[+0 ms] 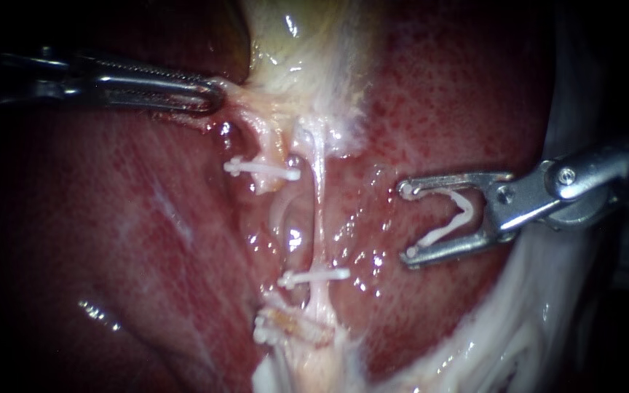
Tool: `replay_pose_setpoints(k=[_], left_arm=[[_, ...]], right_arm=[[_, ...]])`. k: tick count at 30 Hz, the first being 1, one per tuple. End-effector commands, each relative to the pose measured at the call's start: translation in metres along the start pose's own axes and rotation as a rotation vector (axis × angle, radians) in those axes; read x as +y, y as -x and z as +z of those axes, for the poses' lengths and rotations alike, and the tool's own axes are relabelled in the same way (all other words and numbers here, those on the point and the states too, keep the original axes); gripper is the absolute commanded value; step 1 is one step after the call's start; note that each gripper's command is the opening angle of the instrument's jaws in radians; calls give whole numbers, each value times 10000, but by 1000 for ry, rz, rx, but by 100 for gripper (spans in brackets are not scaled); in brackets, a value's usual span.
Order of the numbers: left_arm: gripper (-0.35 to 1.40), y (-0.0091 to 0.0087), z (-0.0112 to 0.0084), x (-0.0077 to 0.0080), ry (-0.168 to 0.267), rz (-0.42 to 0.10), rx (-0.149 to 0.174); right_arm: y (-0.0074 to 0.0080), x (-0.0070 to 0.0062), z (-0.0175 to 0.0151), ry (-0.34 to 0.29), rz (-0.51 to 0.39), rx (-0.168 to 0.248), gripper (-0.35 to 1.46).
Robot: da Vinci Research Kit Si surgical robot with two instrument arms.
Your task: Clipping second clip right tube
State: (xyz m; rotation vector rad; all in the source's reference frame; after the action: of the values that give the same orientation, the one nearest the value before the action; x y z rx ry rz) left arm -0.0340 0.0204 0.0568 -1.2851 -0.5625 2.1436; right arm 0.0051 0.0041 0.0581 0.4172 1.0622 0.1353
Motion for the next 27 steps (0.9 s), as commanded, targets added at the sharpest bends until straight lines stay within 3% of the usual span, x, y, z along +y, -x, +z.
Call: replay_pose_setpoints(k=[1, 4, 8, 12, 18, 27], left_arm=[[-35, -4, -6, 1, 3, -2, 0], [-35, -15, -22, 0, 16, 4, 7], [-35, -37, -55, -4, 2, 12, 48], [-35, -51, -77, -5, -12, 17, 66], [-35, -50, -75, -3, -16, 17, 70], [-35, -50, -71, -2, -19, 17, 70]], right_arm=[[0, 0, 0, -1, 0, -1, 50], [-1, 0, 0, 0, 0, 2, 50], [-2, -1, 1, 1, 0, 4, 50], [-4, -2, 2, -4, 1, 21, 50], [-16, -4, 16, -36, 59, 88, 50], [-30, 2, 57, -67, 246, 104, 50]])
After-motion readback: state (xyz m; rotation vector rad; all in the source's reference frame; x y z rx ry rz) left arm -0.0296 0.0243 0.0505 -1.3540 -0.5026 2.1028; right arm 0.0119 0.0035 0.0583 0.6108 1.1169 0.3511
